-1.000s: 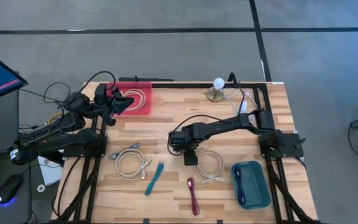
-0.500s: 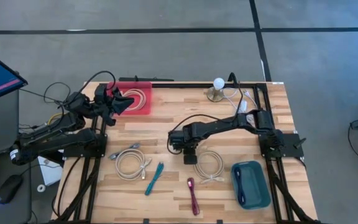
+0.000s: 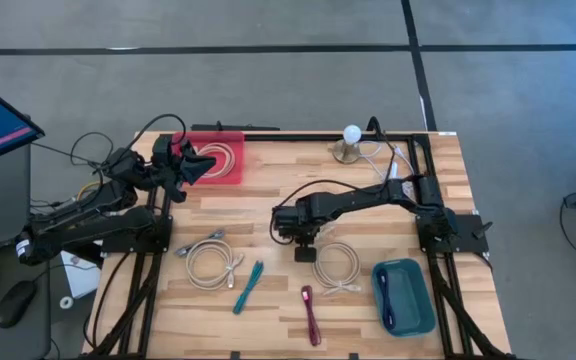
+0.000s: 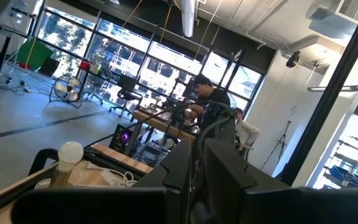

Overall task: Pick & Place USB Port
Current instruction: Put the brown USB cable into the red bin

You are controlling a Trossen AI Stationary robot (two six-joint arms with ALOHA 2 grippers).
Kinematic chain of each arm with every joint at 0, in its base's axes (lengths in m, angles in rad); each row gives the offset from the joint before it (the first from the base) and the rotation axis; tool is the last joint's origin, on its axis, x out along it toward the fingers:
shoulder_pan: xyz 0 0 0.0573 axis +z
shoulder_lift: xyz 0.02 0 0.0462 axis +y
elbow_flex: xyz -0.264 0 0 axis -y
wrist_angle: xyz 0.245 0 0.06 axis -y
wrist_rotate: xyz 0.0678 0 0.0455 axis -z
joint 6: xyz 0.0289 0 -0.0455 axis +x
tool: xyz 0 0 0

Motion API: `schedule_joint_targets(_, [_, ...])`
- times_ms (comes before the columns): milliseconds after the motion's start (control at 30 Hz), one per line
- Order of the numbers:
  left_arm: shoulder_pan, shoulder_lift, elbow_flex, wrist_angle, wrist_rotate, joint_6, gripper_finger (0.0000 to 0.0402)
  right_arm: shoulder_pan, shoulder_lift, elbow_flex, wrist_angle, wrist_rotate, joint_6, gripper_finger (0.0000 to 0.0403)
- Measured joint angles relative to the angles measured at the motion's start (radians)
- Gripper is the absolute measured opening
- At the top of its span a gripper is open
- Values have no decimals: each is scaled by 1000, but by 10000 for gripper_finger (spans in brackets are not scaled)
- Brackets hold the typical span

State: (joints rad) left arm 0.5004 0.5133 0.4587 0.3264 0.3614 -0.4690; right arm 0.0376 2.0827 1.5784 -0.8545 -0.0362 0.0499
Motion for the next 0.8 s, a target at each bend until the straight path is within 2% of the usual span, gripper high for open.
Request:
schedule_joint_targets(233, [0, 0, 0, -4, 0, 0, 46, -25, -114, 0, 39, 14, 3, 5])
schedule_joint_targets(800, [0, 0, 0, -4, 0, -8, 46, -68, -385, 0, 144, 198, 12, 3])
